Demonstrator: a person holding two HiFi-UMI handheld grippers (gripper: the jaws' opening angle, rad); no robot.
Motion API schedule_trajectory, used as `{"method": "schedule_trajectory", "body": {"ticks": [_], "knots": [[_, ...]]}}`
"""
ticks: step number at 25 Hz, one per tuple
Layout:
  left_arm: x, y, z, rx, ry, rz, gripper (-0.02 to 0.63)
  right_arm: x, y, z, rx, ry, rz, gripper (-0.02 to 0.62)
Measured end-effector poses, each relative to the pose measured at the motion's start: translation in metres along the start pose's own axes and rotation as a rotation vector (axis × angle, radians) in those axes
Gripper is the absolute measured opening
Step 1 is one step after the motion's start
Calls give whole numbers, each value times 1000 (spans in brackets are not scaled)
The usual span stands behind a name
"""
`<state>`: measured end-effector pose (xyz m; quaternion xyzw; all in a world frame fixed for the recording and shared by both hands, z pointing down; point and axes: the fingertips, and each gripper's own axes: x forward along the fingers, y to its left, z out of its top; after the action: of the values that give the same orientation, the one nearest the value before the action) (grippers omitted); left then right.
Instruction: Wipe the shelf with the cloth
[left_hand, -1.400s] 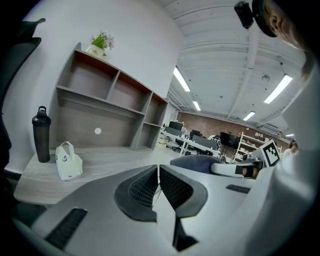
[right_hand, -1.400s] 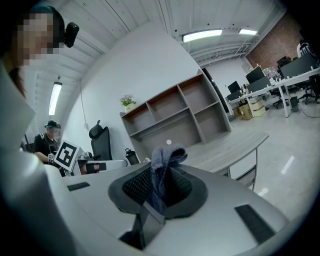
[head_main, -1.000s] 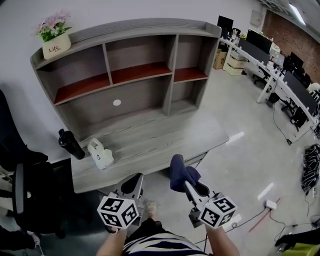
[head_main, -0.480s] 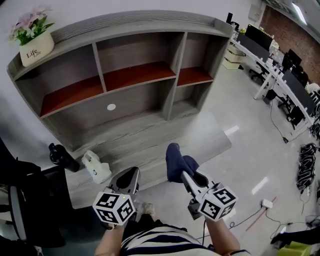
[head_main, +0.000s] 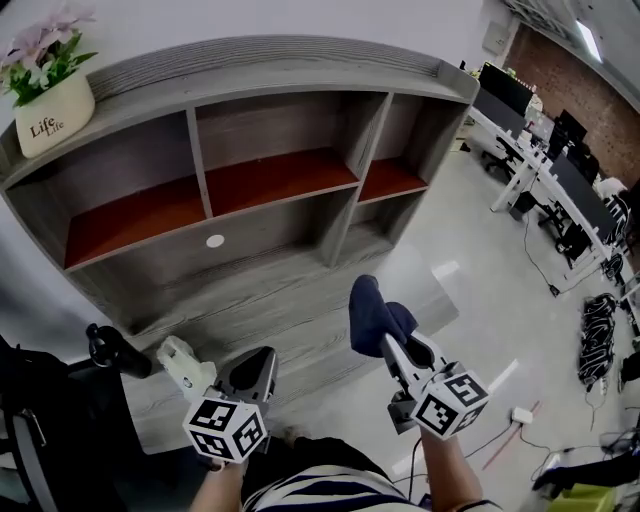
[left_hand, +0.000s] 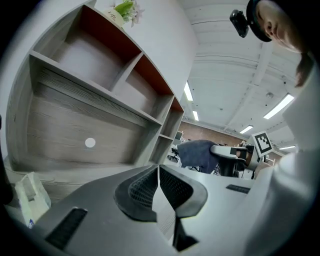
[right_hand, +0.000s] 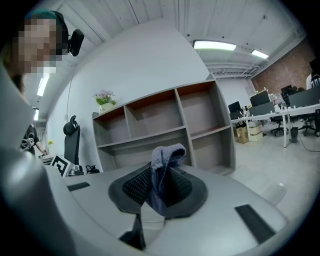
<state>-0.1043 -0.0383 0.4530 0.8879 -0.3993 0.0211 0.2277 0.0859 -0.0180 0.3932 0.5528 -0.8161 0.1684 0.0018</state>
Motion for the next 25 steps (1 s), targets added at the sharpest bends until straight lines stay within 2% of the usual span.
{"method": "schedule_trajectory", "body": {"ticks": [8, 12, 19, 25], "knots": [[5, 16, 16, 6, -22, 25, 23, 23, -34, 48, -70, -70, -44, 71], [5, 31, 22, -2, -26, 89, 23, 42, -53, 72, -90, -98, -46, 71], [33, 46, 39, -46, -88, 213, 25, 86, -87, 110, -140, -120, 35, 71], [81, 32, 56, 16, -109, 318, 25, 120, -121, 139, -153, -131, 113, 71]]}}
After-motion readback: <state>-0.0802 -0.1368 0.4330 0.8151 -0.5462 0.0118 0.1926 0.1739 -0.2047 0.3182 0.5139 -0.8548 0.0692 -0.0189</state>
